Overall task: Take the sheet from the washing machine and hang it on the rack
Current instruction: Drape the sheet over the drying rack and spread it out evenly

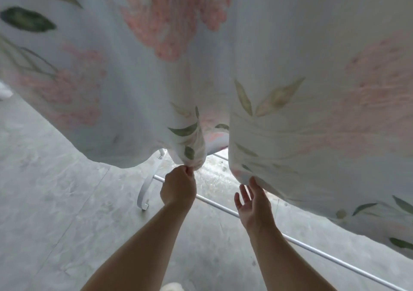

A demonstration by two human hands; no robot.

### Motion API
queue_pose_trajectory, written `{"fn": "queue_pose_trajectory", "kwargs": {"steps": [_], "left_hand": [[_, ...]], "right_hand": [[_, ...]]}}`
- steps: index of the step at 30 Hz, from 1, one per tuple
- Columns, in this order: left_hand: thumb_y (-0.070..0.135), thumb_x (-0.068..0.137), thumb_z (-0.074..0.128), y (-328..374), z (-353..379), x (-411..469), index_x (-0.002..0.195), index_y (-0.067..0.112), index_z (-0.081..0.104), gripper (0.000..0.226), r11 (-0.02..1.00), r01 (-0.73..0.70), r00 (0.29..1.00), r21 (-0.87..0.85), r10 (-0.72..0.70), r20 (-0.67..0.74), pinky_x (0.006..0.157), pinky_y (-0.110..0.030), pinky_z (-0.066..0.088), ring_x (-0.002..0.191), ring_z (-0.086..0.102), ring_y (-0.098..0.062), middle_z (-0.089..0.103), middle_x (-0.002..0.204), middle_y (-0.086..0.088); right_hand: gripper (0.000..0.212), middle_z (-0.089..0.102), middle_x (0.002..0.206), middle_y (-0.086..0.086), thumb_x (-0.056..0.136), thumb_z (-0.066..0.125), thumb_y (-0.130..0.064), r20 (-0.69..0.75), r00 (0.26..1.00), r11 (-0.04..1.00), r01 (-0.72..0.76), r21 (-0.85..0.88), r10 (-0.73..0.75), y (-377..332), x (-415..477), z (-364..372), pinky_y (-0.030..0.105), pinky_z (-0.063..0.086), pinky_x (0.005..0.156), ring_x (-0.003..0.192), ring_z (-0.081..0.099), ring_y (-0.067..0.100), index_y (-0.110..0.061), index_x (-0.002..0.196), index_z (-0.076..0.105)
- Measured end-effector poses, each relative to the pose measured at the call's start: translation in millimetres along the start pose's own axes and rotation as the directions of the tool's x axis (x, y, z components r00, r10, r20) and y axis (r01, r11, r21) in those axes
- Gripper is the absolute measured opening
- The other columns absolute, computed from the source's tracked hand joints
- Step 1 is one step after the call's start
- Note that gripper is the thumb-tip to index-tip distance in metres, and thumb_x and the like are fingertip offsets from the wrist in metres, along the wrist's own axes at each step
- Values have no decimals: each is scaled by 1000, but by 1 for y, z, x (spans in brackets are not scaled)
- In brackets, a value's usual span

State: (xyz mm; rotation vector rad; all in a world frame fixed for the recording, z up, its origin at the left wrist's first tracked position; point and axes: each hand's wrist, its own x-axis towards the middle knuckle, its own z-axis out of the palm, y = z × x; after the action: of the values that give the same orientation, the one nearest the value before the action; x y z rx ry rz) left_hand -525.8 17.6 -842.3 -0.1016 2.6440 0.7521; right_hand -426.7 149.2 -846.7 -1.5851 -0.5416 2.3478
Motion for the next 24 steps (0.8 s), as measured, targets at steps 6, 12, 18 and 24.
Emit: {"fn": "queue_pose_trajectory", "kwargs": {"steps": [6,12,18,24], "left_hand": [[56,88,50,8,0,6,112,16,55,47,995,31,998,90,-26,-52,76,-33,42,102,61,-28,65,105,-2],[42,100,36,21,-3,17,102,9,62,42,955,-3,990,295,44,-133,71,-32,45,96,64,-28,67,101,-9],[28,100,40,-14,16,30,100,13,63,27,847,-32,997,531,65,-44,65,-27,41,90,66,-21,66,96,-2],[44,98,38,-41,34,42,105,10,62,43,890,38,999,453,-29,-27,64,-30,41,94,64,-26,66,98,-6]], "right_hand": [[9,61,106,-1,89,64,-13,-38,998,994,53,-95,-57,-1,9,-10,36,44,90,95,56,13,-18,96,61],[8,61,96,-2,90,63,-11,-115,987,973,89,-212,-115,-9,11,-13,36,45,89,89,57,13,-18,91,59],[13,57,78,0,90,64,-15,-272,936,910,102,-402,-225,-21,39,-19,34,49,83,74,55,12,-14,80,56],[19,61,86,3,92,62,-16,-260,935,911,126,-391,-241,-30,77,-40,34,47,77,83,61,17,-8,108,55]]}}
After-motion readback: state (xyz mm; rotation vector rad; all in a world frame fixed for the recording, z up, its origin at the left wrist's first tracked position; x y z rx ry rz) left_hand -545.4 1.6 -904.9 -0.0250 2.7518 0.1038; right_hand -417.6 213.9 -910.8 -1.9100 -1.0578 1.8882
